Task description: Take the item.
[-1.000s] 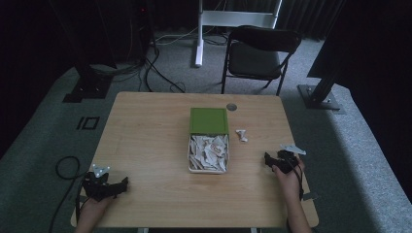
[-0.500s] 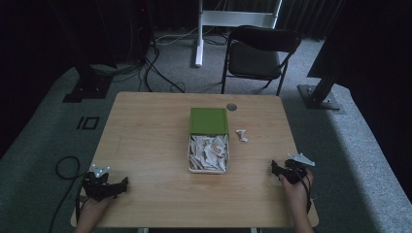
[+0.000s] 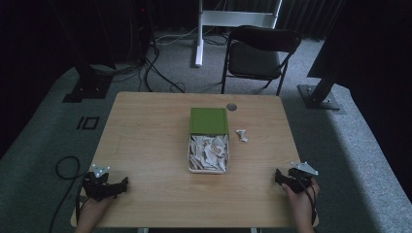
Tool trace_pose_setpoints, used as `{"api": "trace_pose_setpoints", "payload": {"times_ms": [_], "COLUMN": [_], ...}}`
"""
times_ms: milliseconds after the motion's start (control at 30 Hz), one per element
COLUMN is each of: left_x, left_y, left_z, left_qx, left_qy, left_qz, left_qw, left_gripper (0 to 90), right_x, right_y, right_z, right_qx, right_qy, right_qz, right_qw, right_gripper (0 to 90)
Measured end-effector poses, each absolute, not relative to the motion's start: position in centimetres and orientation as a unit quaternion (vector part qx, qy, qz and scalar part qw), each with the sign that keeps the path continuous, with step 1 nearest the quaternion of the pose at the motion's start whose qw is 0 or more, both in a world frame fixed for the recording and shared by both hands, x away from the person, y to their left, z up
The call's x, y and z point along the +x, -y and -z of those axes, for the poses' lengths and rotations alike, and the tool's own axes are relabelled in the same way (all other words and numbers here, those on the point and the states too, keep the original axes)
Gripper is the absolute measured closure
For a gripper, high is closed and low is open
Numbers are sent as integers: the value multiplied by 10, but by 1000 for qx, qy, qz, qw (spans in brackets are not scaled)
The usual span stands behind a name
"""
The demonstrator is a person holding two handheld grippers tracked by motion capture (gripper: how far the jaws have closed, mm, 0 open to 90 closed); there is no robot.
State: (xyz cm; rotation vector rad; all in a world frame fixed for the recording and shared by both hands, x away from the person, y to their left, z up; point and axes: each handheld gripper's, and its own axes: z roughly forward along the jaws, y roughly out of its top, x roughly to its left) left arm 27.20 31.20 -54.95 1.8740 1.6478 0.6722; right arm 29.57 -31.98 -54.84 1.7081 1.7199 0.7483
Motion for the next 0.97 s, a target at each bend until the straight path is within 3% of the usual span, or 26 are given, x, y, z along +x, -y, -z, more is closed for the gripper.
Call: {"api": "trace_pose_setpoints", "payload": {"times_ms": [967], "left_x": [272], "left_y": [-312], "left_z": [549], "left_qx": [697], "left_qy": [-613], "left_qz": [-250], "left_qw": [275], "left_gripper": [7], "right_x": [276], "right_y": [323], "right_z": [555], "right_qx": [646], "right_qy": [-651], "right_qz": [-290], "right_qw": [273], "right_gripper": [131]}}
